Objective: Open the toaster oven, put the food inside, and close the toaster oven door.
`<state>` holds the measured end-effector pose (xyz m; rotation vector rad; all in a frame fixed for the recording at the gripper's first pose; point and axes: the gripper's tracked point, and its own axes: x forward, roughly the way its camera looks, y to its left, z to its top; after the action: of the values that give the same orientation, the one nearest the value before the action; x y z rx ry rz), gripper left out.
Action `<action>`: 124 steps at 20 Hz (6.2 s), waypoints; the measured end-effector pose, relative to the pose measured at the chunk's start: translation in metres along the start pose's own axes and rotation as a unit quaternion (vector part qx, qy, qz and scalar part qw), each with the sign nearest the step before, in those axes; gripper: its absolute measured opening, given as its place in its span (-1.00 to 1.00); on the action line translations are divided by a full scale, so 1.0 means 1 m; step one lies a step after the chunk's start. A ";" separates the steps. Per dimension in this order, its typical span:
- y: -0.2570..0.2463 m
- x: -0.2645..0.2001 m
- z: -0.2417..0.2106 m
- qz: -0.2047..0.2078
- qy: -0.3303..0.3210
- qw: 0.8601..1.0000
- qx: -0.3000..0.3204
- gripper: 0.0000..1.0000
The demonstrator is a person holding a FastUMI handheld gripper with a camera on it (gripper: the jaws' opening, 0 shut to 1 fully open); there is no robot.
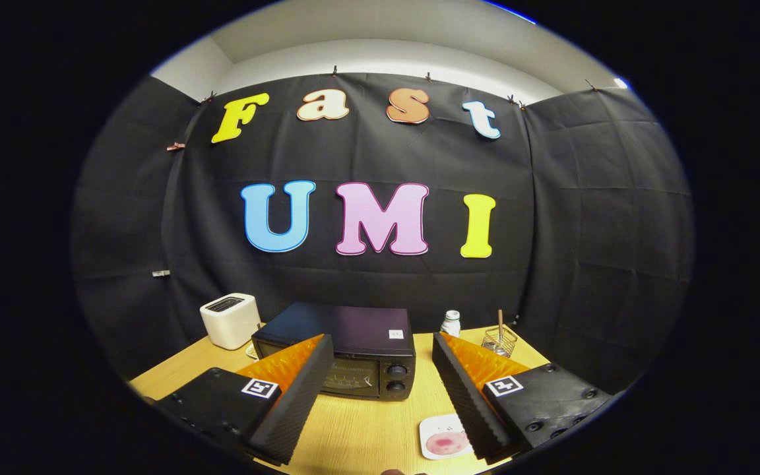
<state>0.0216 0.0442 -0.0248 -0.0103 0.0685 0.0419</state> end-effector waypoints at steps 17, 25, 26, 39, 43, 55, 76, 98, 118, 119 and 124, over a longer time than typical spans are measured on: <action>0.049 0.080 -0.017 0.005 0.024 1.000 0.018 0.96; 0.094 0.141 -0.076 -0.005 0.084 0.996 0.034 0.96; 0.101 0.148 -0.089 -0.002 0.100 0.994 0.035 0.96; 0.117 0.175 -0.163 -0.015 0.162 0.985 0.049 0.99; 0.119 0.165 -0.167 -0.009 0.182 0.982 0.056 0.98; 0.122 0.087 -0.209 0.007 0.215 0.976 0.045 0.98; 0.017 0.003 -0.230 0.142 0.356 0.923 -0.018 0.96; -0.232 0.009 -0.308 -0.003 0.513 0.856 0.056 1.00; -0.234 0.010 -0.349 0.023 0.589 0.807 0.035 -0.54; -0.232 0.009 -0.354 0.028 0.590 0.805 0.045 -0.55; -0.231 0.012 -0.350 0.051 0.577 0.812 0.070 -0.84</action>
<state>0.0190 -0.1902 -0.3731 0.1197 1.3044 0.1344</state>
